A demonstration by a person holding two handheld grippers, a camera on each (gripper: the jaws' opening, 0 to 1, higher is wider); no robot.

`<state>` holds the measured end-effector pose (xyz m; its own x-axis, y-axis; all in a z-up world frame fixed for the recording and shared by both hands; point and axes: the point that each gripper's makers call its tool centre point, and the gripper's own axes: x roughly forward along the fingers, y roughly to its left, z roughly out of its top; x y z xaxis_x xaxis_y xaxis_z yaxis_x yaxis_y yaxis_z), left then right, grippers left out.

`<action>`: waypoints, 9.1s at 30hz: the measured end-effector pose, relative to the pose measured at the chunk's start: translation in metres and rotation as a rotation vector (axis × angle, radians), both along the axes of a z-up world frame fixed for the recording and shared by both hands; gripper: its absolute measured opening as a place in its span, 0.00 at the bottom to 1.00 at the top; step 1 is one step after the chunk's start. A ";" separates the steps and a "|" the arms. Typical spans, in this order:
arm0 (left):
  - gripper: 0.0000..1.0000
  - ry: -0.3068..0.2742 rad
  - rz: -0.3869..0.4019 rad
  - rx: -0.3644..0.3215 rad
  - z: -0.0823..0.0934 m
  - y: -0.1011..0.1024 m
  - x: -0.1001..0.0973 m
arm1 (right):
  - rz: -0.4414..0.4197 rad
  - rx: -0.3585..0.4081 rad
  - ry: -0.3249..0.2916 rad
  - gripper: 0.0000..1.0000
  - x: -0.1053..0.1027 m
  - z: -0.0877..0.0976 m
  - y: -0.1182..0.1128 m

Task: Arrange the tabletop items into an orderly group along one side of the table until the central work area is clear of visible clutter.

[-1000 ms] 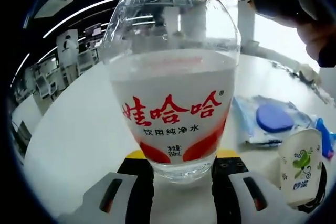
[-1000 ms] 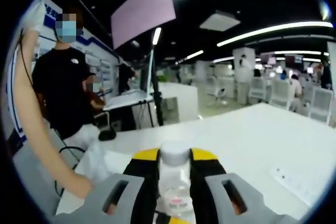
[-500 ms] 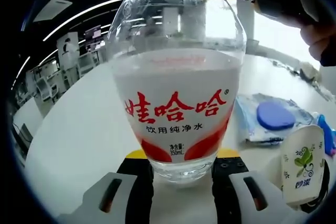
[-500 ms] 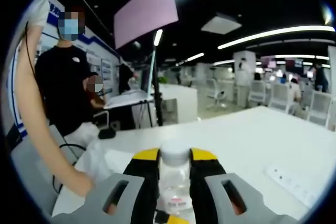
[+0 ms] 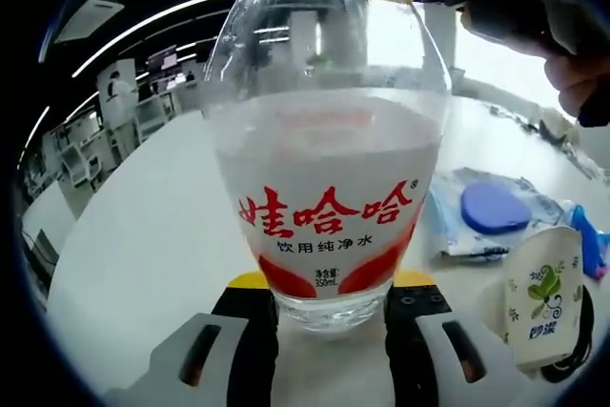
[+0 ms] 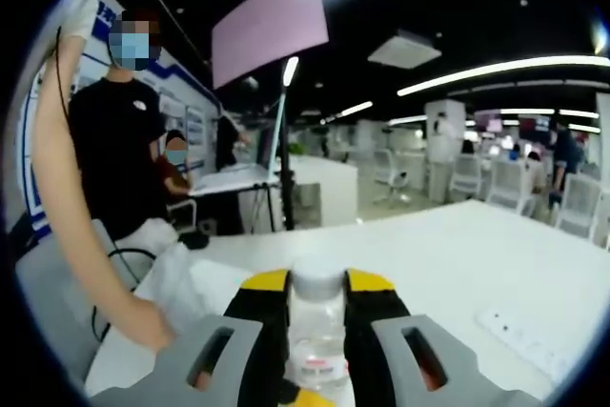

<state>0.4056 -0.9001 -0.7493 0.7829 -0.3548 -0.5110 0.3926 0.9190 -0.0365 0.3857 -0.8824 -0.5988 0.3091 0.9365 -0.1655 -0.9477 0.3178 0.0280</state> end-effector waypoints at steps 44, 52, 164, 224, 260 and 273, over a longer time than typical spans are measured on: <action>0.60 -0.149 -0.048 -0.029 0.075 0.042 -0.064 | -0.155 0.086 -0.070 0.63 -0.017 0.078 -0.050; 0.61 -0.150 -0.068 -0.018 0.088 0.047 -0.084 | -0.228 0.096 -0.082 0.64 -0.042 0.091 -0.079; 0.43 0.258 -0.177 0.031 0.030 -0.109 -0.037 | -0.630 0.020 0.554 0.61 -0.076 -0.081 -0.277; 0.00 0.313 -0.218 0.040 0.034 -0.143 -0.030 | -0.903 0.028 0.754 0.00 -0.034 -0.118 -0.332; 0.00 0.415 -0.147 0.117 0.004 -0.165 -0.039 | -0.815 -0.050 0.759 0.00 -0.023 -0.144 -0.356; 0.00 0.428 -0.129 0.136 -0.005 -0.162 -0.042 | -0.801 -0.097 0.762 0.00 -0.022 -0.153 -0.353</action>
